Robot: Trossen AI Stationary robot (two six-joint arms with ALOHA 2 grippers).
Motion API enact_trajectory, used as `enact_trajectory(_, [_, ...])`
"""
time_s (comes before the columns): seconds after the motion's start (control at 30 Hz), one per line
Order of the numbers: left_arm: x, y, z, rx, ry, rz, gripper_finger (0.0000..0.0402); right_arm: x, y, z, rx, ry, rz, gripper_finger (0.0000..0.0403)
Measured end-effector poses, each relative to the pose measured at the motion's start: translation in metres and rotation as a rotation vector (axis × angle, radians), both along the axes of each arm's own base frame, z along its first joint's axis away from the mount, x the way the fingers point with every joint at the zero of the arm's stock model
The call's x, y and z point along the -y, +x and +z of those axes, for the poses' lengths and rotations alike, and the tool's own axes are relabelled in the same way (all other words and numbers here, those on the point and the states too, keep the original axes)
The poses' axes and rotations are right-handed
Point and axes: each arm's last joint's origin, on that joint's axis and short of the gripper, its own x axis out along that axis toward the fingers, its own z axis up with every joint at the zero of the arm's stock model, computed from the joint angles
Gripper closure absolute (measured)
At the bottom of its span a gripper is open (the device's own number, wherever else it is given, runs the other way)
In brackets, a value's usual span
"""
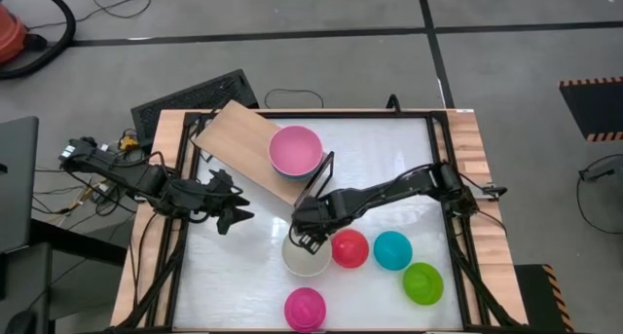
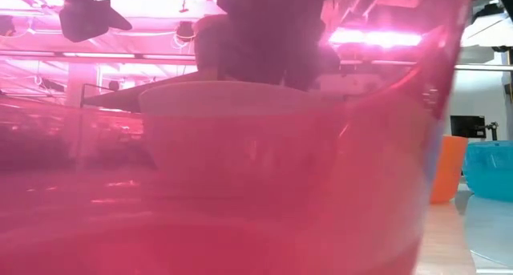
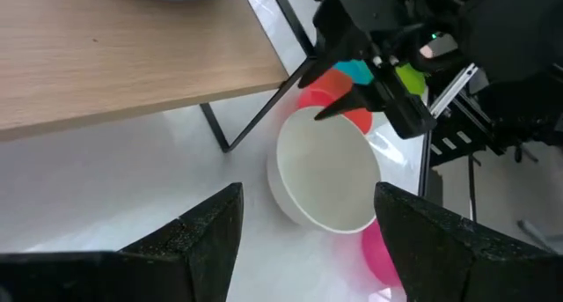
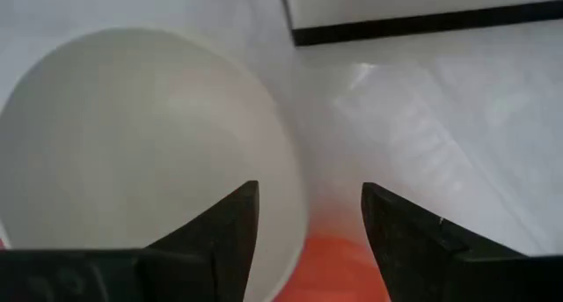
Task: Place and stack bowls onto a shelf
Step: Stack the white bowl on top of the pink bowl on the shelf
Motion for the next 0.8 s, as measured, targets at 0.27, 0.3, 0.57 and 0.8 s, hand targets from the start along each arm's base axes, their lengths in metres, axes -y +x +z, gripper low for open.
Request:
enact_trajectory(0.27, [-0.001,-0.001,-0.002,-0.028,0.010,0.000,0.0161,-0.005,-0.004,-0.018,-0.021,0.024,0.026,0.0180])
enact_trajectory(0.3, [-0.001,-0.002,-0.002,-0.029,0.011,0.001,0.0161,-0.006,-0.005,-0.021,-0.032,0.038,0.030,0.0185])
enact_trajectory(0.57, [-0.001,-0.002,-0.003,-0.027,0.025,0.019,0.0161,-0.006,-0.008,-0.029,-0.070,0.084,0.004,0.0365])
enact_trajectory(0.8, [-0.001,-0.002,-0.003,-0.028,0.024,0.020,0.0161,-0.006,-0.012,0.000,-0.098,0.102,0.000,0.0375])
